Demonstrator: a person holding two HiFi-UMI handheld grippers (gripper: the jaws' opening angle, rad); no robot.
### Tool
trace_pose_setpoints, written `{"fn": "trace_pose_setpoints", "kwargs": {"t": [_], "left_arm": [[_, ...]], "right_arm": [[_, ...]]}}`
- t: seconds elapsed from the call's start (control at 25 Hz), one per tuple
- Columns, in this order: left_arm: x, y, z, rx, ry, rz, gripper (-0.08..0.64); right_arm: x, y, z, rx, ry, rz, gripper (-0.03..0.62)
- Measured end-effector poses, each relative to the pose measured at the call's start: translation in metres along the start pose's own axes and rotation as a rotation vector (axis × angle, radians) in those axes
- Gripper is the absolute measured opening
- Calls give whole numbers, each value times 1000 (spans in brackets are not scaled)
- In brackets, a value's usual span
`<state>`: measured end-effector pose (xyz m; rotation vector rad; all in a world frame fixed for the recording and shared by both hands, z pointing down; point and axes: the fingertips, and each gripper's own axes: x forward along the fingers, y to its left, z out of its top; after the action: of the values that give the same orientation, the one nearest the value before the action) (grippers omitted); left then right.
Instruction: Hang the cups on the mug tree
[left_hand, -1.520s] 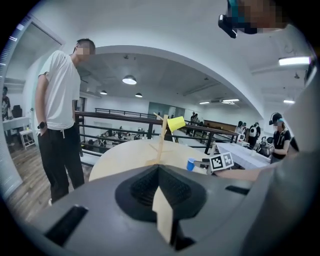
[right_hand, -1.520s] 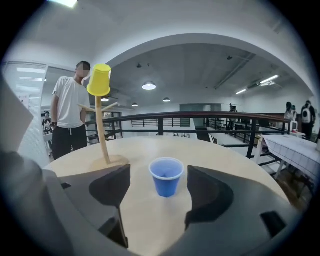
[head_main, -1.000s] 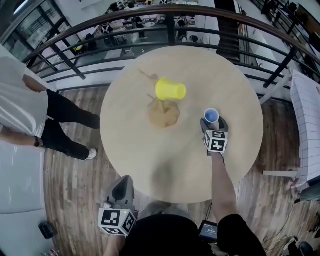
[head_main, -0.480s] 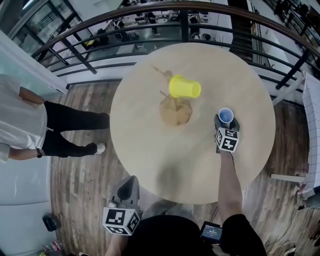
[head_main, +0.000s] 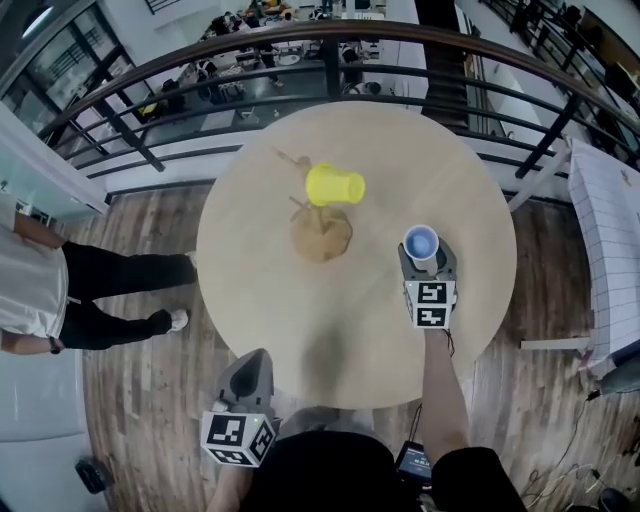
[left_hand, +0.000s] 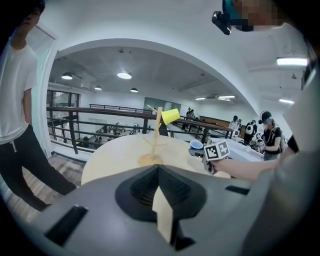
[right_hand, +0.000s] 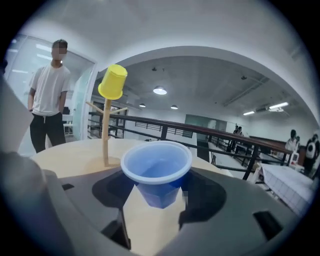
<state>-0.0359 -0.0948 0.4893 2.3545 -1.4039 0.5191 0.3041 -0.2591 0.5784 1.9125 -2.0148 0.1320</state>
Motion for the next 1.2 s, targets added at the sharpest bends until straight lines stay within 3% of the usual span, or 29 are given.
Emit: {"fn": "trace_pose_setpoints", "kwargs": {"t": [0.44, 0.68, 1.2], "left_arm": [[9, -8, 14, -26, -65, -98, 2], [16, -12, 19, -43, -84, -141, 2], [22, -2, 19, -112, -123, -159, 2]], "right_arm": [[-76, -5, 16, -407, 145, -217, 298], [-92, -17, 20, -514, 256, -353, 296], [-62, -8, 9, -985, 576, -322, 296]]}}
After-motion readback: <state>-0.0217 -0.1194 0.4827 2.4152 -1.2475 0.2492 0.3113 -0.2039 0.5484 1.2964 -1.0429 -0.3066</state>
